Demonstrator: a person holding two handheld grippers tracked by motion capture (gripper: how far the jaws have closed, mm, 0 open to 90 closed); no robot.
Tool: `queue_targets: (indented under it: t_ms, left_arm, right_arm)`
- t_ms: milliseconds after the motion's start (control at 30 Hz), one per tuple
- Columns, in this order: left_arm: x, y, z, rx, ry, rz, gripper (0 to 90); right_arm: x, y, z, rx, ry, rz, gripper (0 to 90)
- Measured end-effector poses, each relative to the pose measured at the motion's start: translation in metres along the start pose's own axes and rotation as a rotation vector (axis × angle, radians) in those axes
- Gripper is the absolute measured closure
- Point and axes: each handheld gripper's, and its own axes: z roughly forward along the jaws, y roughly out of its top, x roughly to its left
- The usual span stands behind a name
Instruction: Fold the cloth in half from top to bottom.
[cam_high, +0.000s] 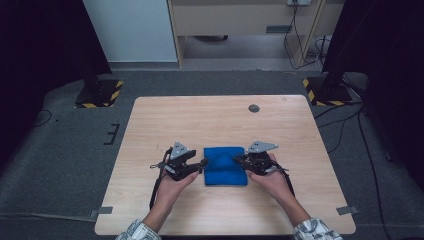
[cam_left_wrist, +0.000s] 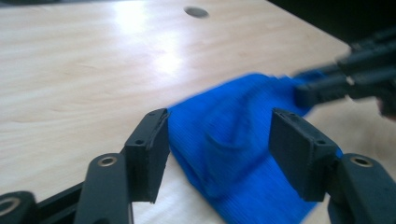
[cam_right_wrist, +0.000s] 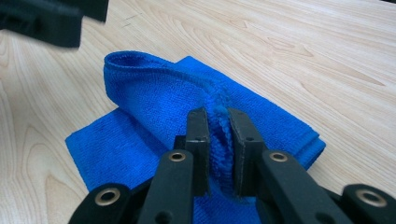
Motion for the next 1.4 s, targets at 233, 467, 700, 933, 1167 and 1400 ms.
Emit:
queue_targets:
  t_ms: [233,467,700,933,1167,1400]
  left_arm:
    - [0.015,-0.003,0.007,0.005,0.044,-0.028,33.8]
    - [0.019,-0.010,0.020,0.051,0.094,-0.022,30.0]
    - [0.013,-0.015,0.024,0.078,0.095,0.010,28.3]
    - [0.004,-0.019,0.027,0.096,0.076,0.032,28.2]
    - [-0.004,-0.023,0.027,0.105,0.072,0.049,25.8]
    - [-0.009,-0.027,0.029,0.138,0.074,0.092,25.3]
  right_arm:
    - [0.000,-0.007,-0.003,0.004,0.001,0.007,77.8]
    - [0.000,-0.011,-0.005,0.010,0.001,0.009,74.1]
    - [0.002,-0.013,-0.010,0.005,0.007,0.014,69.0]
    - [0.004,-0.019,-0.019,0.005,0.011,0.025,61.8]
    - [0.010,-0.018,-0.028,-0.006,-0.010,-0.009,54.5]
    - [0.012,-0.015,-0.020,-0.003,-0.046,-0.011,45.0]
